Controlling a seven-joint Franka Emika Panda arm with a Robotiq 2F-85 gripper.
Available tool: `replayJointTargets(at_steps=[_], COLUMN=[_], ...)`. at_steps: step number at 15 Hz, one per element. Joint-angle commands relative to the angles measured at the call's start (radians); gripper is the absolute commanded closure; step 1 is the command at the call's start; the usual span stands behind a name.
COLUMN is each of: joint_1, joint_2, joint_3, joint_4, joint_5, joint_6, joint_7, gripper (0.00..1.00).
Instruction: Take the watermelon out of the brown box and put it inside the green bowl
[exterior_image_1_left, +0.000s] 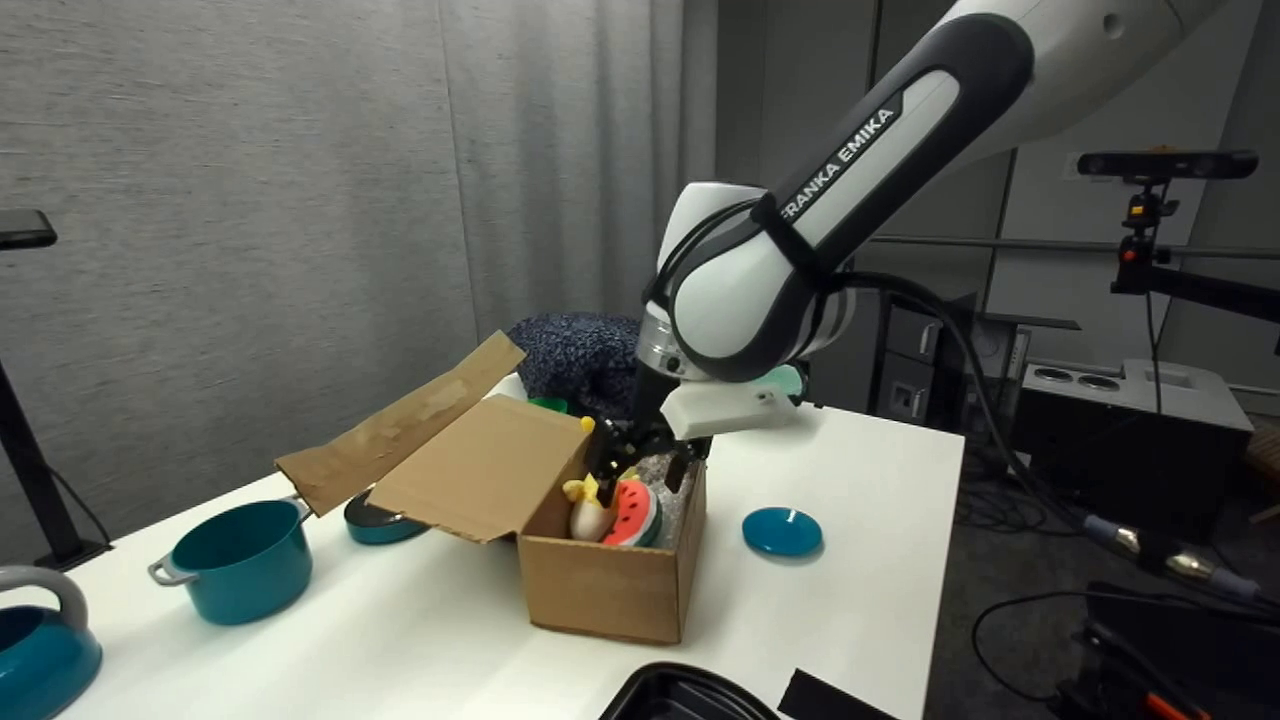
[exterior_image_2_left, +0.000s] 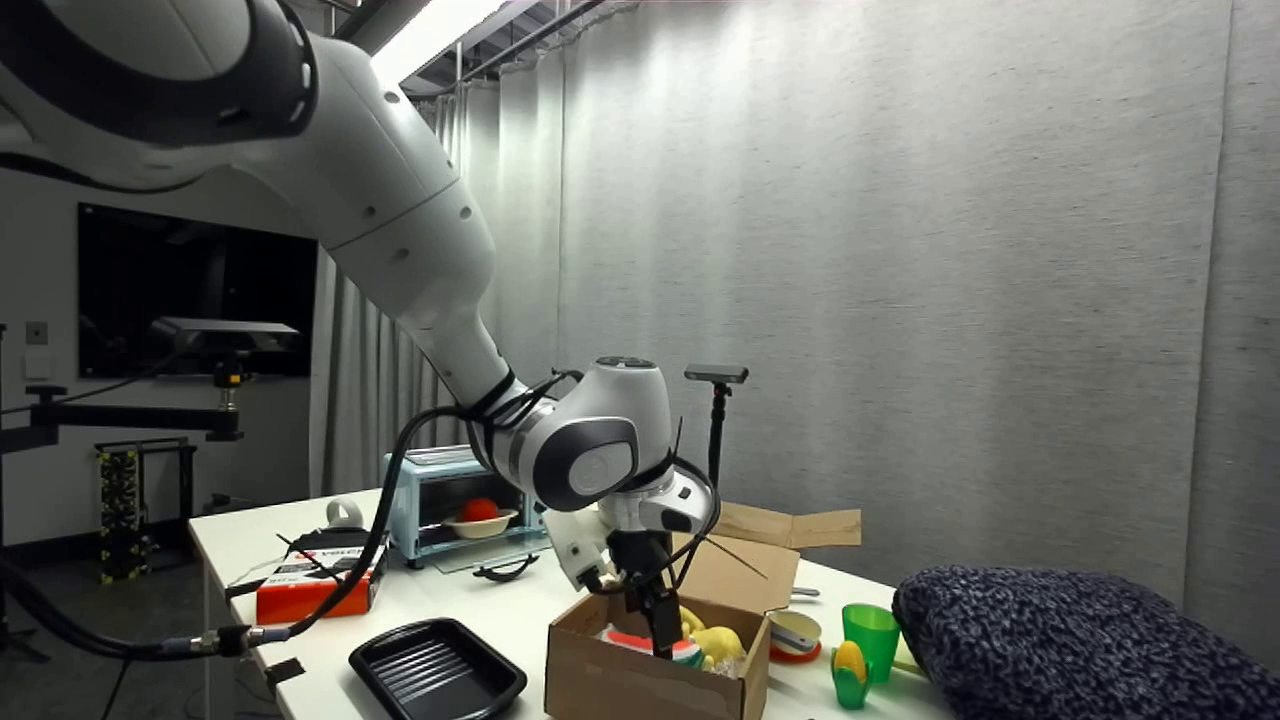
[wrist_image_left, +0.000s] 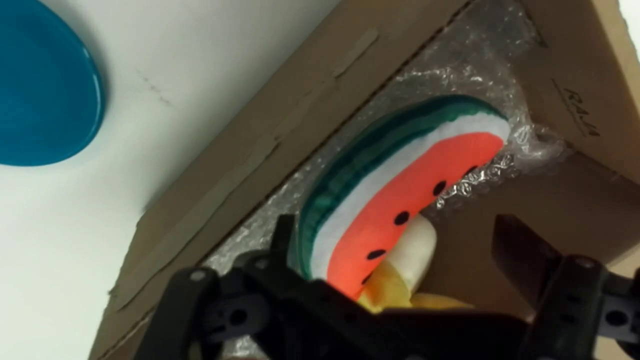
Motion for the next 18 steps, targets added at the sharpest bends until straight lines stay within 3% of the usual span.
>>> replayJointTargets(at_steps=[1, 2, 3, 4, 13, 15, 18], joint_1=[0.028, 0.040, 0.050, 0.063, 0.122, 0.125, 0.123], joint_2=[0.095, 0.115, 0.131, 0.143, 0.155, 0.145, 0.128], joint_3=[-0.007, -0.014, -0.019, -0.027, -0.051, -0.048, -0.040], joint_4=[0.076, 0.089, 0.100, 0.111, 0.157, 0.160, 0.159], joint_5=[-0.002, -0.012, -0.021, -0.033, -0.080, -0.079, -0.071], joint_6=[0.014, 0.011, 0.009, 0.010, 0.009, -0.001, -0.017], joint_7=[0.016, 0.023, 0.028, 0.035, 0.052, 0.047, 0.039], gripper=[0.00, 0.00, 0.25, 0.28, 0.95, 1.00, 0.99])
